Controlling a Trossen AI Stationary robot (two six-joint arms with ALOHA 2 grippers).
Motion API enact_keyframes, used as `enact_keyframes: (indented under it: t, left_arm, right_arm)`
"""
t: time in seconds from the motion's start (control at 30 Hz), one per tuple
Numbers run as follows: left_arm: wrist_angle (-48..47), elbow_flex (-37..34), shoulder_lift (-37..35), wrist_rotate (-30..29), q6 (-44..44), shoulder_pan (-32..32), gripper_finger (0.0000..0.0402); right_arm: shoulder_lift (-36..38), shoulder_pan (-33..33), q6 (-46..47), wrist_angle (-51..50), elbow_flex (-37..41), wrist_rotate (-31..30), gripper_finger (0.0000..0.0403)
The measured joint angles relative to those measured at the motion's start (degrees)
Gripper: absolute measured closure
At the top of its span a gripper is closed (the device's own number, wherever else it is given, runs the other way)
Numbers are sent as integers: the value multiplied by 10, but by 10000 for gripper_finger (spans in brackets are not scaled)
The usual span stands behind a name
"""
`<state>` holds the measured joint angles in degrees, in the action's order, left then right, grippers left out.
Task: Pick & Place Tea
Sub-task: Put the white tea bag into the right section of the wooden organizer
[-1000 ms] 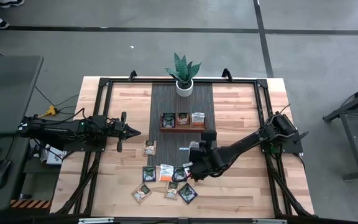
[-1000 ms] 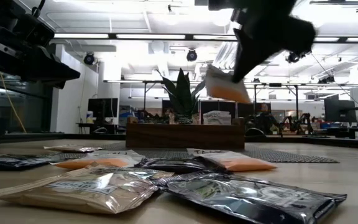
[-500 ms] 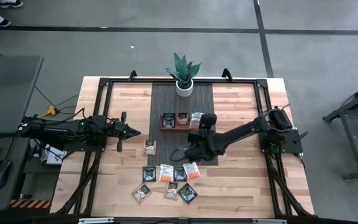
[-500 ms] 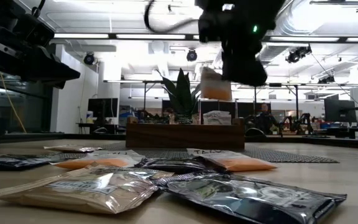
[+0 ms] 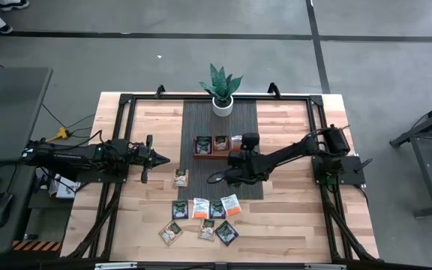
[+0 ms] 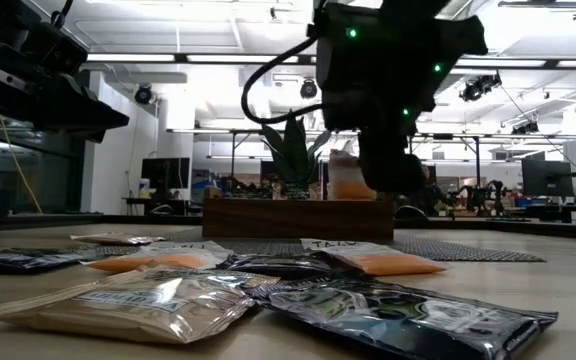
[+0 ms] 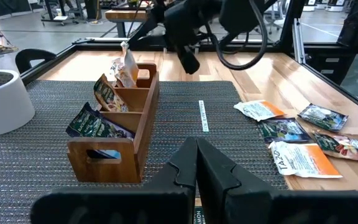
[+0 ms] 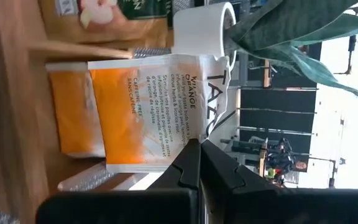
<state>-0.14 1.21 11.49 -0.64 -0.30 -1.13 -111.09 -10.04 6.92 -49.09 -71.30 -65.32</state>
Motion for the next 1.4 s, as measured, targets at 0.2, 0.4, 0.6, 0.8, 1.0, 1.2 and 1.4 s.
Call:
enact_keyframes:
  t: [0.2,0.4,0.6,0.8,1.0,1.2,1.4]
  left_arm:
    - [0,0,0,0,0,0,401]
    - [0,0,0,0,0,0,401]
    - [0,0,0,0,0,0,401]
    - [0,0,0,0,0,0,401]
    - [0,0,0,0,0,0,401]
    - [0,0,0,0,0,0,401]
    - [0,0,0,0,0,0,401]
  right_arm:
    - [0,7,0,23,22,-2,403]
    - [0,7,-20,38,28,18,392]
    - [0,8,-20,38,28,33,359]
    - [0,7,-20,38,28,33,321]
    - [0,7,-14,45,28,52,296]
    - [0,6,-18,48,28,57,289]
    - [7,5,-19,48,28,57,288]
